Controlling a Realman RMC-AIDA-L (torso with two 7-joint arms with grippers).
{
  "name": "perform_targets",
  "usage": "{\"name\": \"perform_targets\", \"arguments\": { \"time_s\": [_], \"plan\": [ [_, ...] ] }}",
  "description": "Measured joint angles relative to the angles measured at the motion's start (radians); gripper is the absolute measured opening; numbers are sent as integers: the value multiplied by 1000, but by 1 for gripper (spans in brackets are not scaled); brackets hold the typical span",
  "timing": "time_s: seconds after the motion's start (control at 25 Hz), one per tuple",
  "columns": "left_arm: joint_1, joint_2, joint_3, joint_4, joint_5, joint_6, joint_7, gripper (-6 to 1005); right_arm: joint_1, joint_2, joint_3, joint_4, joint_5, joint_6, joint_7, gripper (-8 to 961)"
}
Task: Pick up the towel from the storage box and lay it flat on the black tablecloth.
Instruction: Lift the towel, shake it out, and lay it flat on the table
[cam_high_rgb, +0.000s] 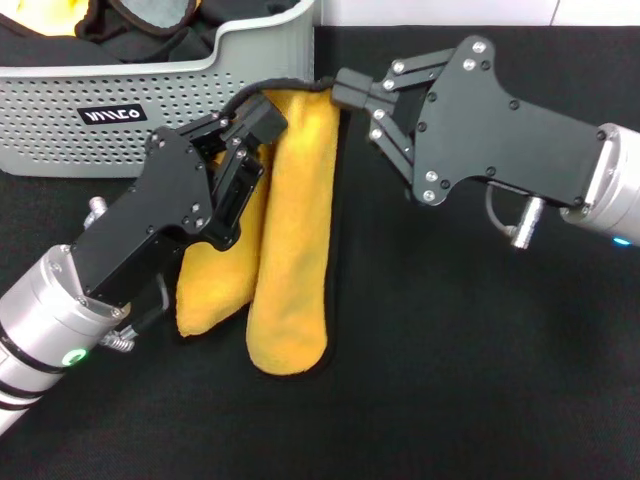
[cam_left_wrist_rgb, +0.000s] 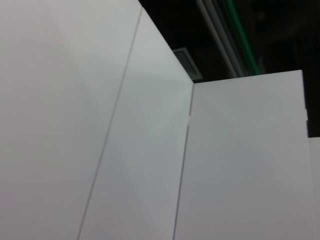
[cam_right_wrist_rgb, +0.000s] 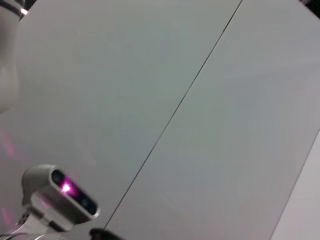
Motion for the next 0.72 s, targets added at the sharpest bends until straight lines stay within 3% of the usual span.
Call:
{"name": "perform_targets", "arguments": {
  "time_s": [0.36, 0.56, 0.72],
  "plan": [
    [21, 0, 4, 0, -8, 0, 0, 64, -36, -8, 63, 46, -2, 49, 31, 1],
    [34, 0, 6, 0, 5, 2, 0, 87, -28, -44, 143, 95, -40, 123, 141, 1],
    [50, 0, 12, -1, 7, 3, 0, 95, -16, -65, 289, 126, -116, 213, 313, 1]
  ]
}}
